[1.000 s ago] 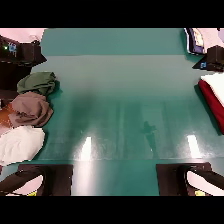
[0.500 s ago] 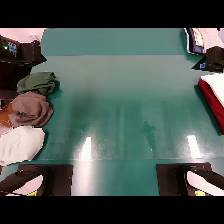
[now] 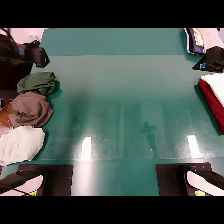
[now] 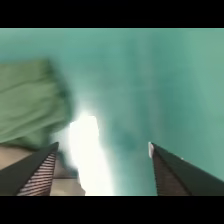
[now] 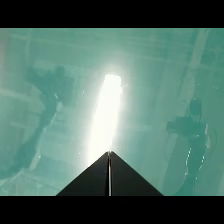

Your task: Fold the shirts.

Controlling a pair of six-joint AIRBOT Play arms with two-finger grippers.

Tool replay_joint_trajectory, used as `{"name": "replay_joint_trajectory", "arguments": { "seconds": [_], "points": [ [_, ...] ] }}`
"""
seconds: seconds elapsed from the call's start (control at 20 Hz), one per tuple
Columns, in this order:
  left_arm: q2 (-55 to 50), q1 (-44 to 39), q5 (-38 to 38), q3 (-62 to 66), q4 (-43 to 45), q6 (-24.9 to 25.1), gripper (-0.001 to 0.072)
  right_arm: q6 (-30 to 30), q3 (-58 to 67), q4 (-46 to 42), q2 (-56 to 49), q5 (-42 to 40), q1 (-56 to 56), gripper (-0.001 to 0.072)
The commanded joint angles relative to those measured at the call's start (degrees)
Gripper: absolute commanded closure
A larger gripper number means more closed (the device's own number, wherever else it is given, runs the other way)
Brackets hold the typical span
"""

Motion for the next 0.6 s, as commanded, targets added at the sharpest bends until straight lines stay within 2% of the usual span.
{"name": "replay_joint_trajectory", "arguments": {
  "seconds": [0.0,0.2,0.35,0.55],
  "points": [
    [-6.3,0.1,6.7,-5.2,14.0,-3.9,0.0042,0.0,0.0,0.0,0.0,1.0,0.0,0.0694],
    [-16.0,0.1,13.6,-5.9,16.3,-5.9,0.0042,0.0,0.0,0.0,0.0,1.6,0.0,0.0693],
    [-22.0,0.1,14.2,-5.9,18.3,-7.9,0.0042,0.0,0.0,0.0,0.0,1.6,0.0,0.0693],
    [-24.8,0.5,15.1,-6.0,22.9,-11.9,0.0042,0.0,0.0,0.0,0.0,1.8,0.0,0.0694]
  ]
}}
